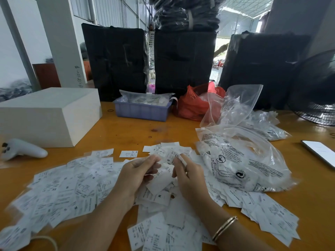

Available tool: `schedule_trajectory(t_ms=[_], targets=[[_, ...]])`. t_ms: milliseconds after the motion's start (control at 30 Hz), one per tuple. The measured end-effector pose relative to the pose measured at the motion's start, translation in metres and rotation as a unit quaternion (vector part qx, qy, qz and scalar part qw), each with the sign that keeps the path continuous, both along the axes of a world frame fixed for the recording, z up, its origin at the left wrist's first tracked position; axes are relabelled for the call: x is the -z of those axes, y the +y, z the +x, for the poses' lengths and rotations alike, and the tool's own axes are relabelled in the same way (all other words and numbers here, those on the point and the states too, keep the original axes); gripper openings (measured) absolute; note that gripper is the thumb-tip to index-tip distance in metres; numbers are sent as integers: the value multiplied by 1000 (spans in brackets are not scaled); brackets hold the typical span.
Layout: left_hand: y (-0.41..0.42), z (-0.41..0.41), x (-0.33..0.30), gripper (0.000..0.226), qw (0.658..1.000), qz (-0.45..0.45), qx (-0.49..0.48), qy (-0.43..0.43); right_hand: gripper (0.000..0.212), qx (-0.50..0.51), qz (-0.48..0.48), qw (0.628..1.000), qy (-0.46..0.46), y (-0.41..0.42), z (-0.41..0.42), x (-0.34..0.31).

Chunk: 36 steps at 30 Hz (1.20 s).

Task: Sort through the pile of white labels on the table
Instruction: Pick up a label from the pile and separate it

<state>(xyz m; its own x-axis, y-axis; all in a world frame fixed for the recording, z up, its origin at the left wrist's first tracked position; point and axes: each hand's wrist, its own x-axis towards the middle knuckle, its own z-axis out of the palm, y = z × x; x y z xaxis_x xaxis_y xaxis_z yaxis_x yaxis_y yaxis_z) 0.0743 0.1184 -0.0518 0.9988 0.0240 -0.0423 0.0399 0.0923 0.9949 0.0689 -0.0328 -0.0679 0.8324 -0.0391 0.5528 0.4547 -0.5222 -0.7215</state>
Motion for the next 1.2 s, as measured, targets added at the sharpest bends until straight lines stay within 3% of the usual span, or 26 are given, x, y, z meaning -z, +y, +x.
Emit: schedule_trajectory(t_ms=[367,567,667,767,833,1033,1200], targets=[[0,2,1,33,1000,-6,11,5,35,-37,-80,996,-11,2,-4,0],[1,2,4,24,998,39,45,-25,33,-65,-96,993,13,2,-5,0],[-1,0,4,9,997,57,42,-36,31,-68,-38,996,49,3,-5,-1],[0,1,3,9,1000,12,10,-13,21,-59,81,993,54,3,-4,-4],[0,2,3,10,1000,3,-4,-10,23,-44,103,993,49,0,-3,-6],[-5,-3,4,27,999,2,29,-37,26,-57,77,993,69,4,-3,-6],[-5,-2,1,49,996,-56,62,-23,19,-59,181,977,97,0,-3,-9]])
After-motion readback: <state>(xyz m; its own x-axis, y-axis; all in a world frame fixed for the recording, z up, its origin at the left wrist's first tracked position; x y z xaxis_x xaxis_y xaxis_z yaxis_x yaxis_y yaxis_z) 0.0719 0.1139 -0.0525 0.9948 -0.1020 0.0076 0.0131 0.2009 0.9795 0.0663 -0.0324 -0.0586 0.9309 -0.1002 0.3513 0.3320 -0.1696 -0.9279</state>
